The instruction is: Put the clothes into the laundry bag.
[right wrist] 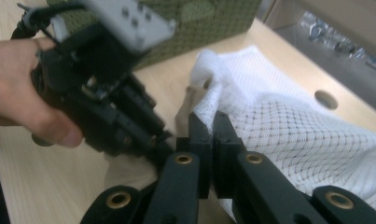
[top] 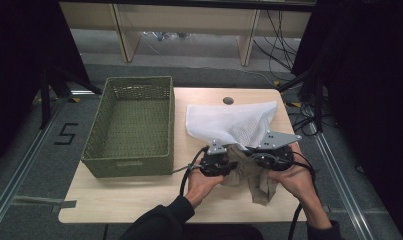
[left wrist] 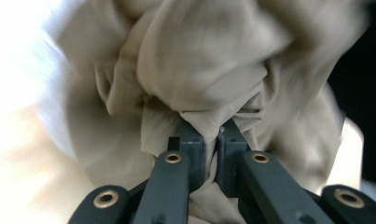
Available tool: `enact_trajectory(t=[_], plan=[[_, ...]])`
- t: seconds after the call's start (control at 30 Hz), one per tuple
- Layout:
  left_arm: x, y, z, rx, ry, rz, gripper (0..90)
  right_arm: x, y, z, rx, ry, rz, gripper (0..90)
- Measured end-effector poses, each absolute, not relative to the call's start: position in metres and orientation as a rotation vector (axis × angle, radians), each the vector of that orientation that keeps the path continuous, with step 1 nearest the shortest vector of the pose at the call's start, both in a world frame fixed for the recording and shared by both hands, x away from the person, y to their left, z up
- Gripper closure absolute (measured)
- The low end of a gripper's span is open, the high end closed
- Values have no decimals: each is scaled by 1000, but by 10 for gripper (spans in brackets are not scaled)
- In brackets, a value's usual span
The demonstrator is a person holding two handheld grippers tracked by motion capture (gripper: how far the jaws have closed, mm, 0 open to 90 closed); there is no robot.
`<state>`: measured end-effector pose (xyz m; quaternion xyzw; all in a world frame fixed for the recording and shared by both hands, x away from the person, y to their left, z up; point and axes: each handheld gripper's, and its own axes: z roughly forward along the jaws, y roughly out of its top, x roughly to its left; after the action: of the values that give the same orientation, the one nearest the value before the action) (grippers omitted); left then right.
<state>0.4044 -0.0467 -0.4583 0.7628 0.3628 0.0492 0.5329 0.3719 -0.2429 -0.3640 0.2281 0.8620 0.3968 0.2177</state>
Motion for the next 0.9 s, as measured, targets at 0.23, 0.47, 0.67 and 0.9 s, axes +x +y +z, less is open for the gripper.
enact_trajectory(t=[0.23,0.47,0.67,0.9], plan=[[402,-58,-460,1774,907,155,811,363,-239,-345,601,2344,1132,898],[407,-63,-487,1765,940,152,767,362,-248,-368,643,2411,1134,898],[398,-53,-476,1809,881,221,583,362,-251,-372,654,2406,1107,898],[405,-44,-456,1895,769,400,366,365,-252,-371,657,2405,1099,897]])
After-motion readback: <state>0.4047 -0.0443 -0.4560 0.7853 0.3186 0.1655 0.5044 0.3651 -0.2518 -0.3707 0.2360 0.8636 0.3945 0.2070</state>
